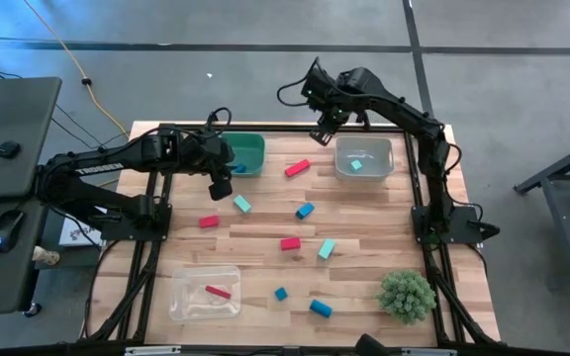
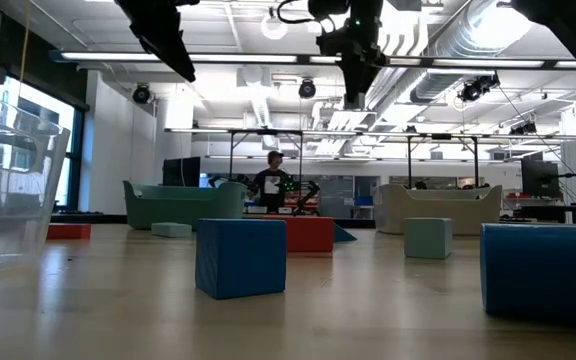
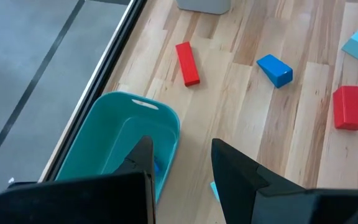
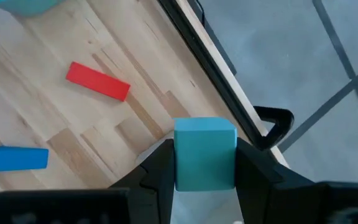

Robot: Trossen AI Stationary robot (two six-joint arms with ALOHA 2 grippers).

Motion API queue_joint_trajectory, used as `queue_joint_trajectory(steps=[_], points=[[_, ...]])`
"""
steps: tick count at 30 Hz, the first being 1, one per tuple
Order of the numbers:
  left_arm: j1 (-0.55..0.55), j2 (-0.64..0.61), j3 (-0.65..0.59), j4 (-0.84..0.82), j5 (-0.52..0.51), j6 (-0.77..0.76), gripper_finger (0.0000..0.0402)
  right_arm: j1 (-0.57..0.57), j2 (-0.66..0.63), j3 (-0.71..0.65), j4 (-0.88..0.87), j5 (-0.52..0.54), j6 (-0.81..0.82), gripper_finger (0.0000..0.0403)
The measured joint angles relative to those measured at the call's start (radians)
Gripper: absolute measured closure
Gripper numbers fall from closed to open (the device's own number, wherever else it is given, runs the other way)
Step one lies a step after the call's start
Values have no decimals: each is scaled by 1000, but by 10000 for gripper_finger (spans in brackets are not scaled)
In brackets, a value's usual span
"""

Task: Sort & place blocks by color
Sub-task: Put the light blue block into the grey bin

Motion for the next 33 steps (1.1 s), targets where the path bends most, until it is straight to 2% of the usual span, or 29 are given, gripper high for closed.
queue_joint_trajectory(steps=[10,20,22,27,33], points=[[0,0,0,0,-3,16,319,0,-4,0,0,-40,26,295],[0,0,0,0,-6,18,319,43,-12,-10,3,-20,18,295],[0,0,0,0,-6,19,319,46,-51,-75,6,-10,16,295],[0,0,0,0,-6,26,319,42,-201,-351,19,63,11,295],[0,0,0,2,-6,19,319,1,-388,-628,187,52,15,295]])
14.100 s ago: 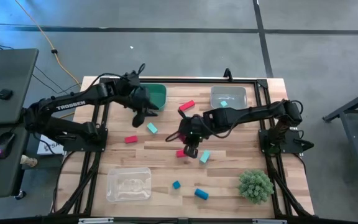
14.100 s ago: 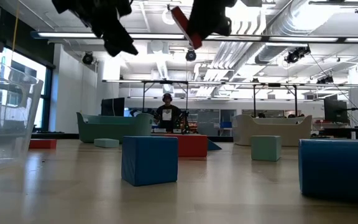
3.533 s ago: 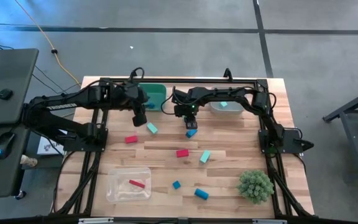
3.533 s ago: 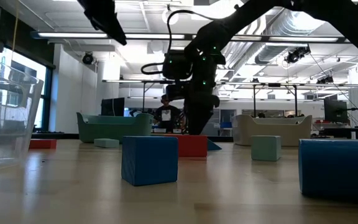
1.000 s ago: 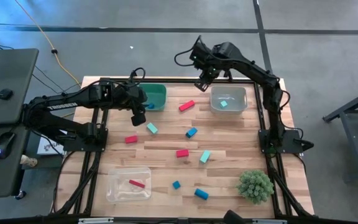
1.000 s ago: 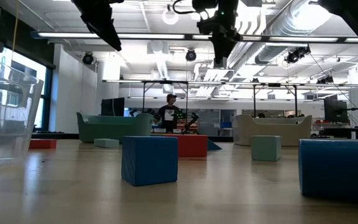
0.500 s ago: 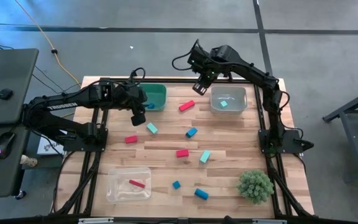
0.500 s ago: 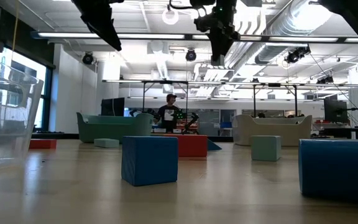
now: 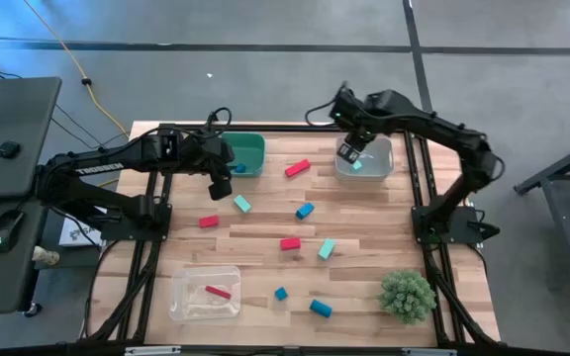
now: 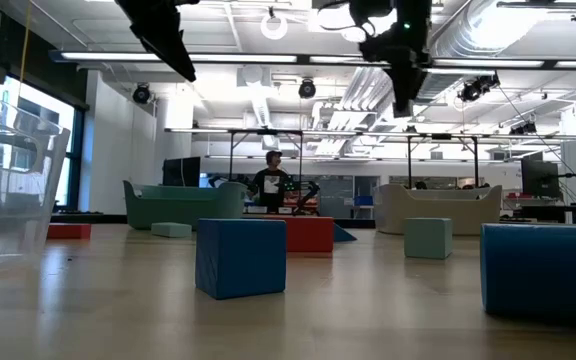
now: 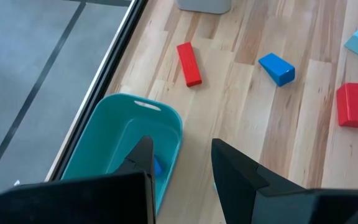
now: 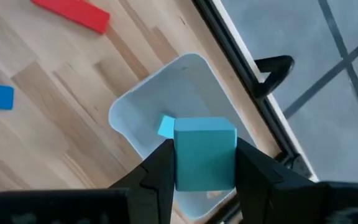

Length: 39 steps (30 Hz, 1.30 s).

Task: Sort & place blocks by color
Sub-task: Put the light blue block into the grey bin

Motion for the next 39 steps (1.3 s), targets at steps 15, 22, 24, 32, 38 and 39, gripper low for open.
queue_joint_trajectory(steps=[15,22,24,32,38,39], points=[[0,0,0,0,-2,-98,315,-135,-230,-485,288,-93,109,295],[0,0,0,2,-4,-134,285,-176,-221,-589,417,-141,133,295],[0,0,0,2,-4,-149,276,-195,-219,-615,463,-172,146,295],[0,0,0,6,-2,-178,259,-248,-209,-712,566,-211,175,295],[0,0,0,19,1,-178,261,-269,-209,-732,582,-192,171,284],[0,0,0,29,1,-178,260,-273,-209,-732,583,-188,165,280]])
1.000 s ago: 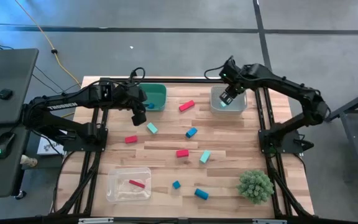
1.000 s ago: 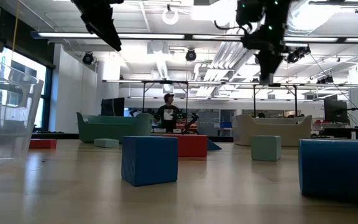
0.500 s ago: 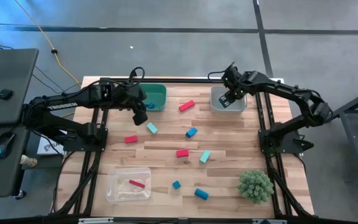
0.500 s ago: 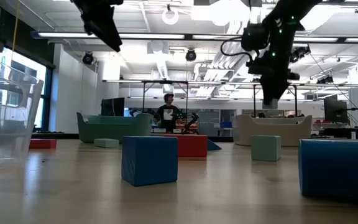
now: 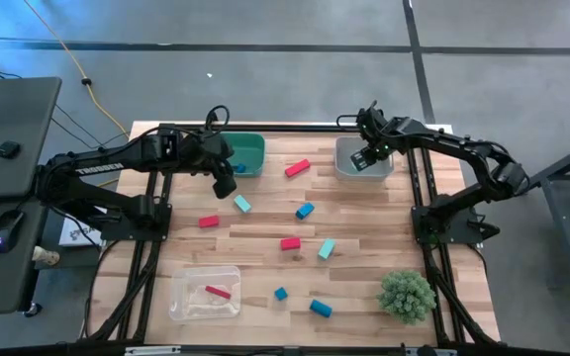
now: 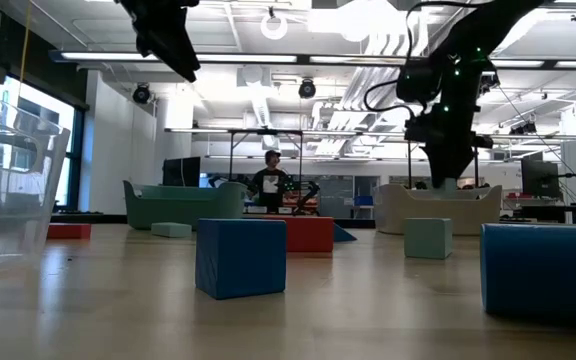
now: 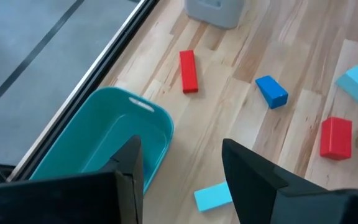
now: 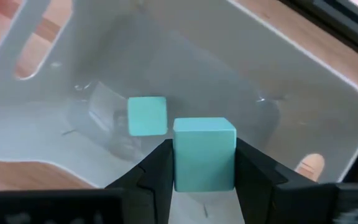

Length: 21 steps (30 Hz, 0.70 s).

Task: Sort & place blocks by color
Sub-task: Put the light blue block into the grey bin

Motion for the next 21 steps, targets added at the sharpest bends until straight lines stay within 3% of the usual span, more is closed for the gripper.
queue_joint_trajectory(steps=[21], points=[[0,0,0,60,0,50,260,12,107,0,-10,-25,22,280]])
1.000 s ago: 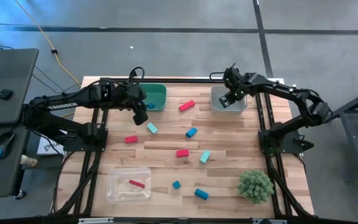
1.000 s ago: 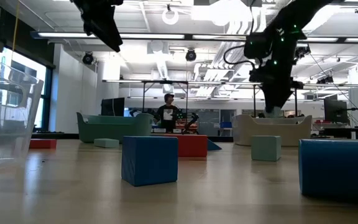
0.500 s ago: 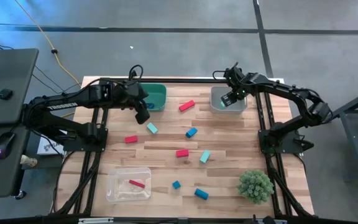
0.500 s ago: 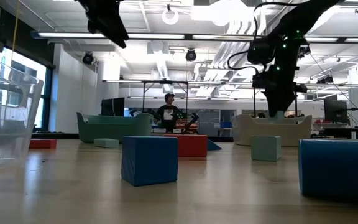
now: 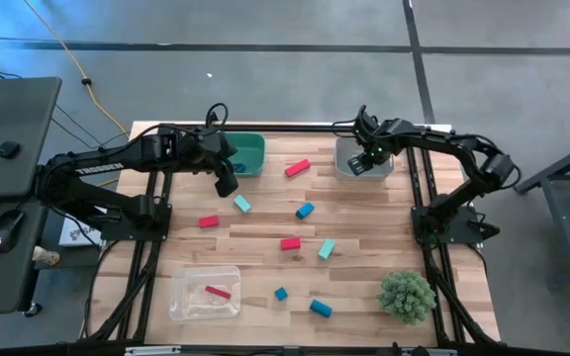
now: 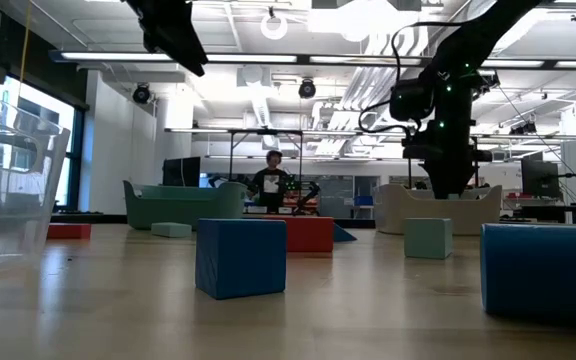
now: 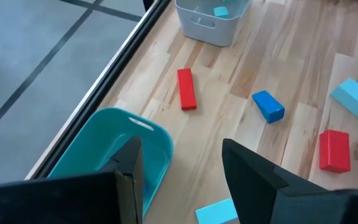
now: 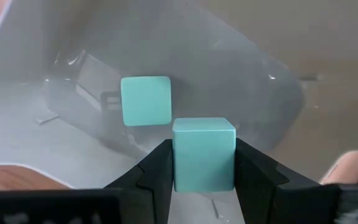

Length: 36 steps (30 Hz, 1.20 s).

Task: Sort & place blocks by color
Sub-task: Put the light blue block into the grey bin, then put the blue block into the green bin

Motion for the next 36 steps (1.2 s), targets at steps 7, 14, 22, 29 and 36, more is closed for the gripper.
queue_joint_trajectory(steps=[7,14,22,29,36], points=[[0,0,0,2,0,3,261,2,0,0,1,0,-1,250],[0,0,1,38,0,7,254,2,0,0,1,-19,55,223],[0,0,1,105,55,29,222,15,-42,0,5,-58,149,222],[-2,28,1,310,134,-2,213,51,-185,0,5,-1,209,222],[-19,120,1,430,135,-64,215,64,-325,1,10,2,208,222]])
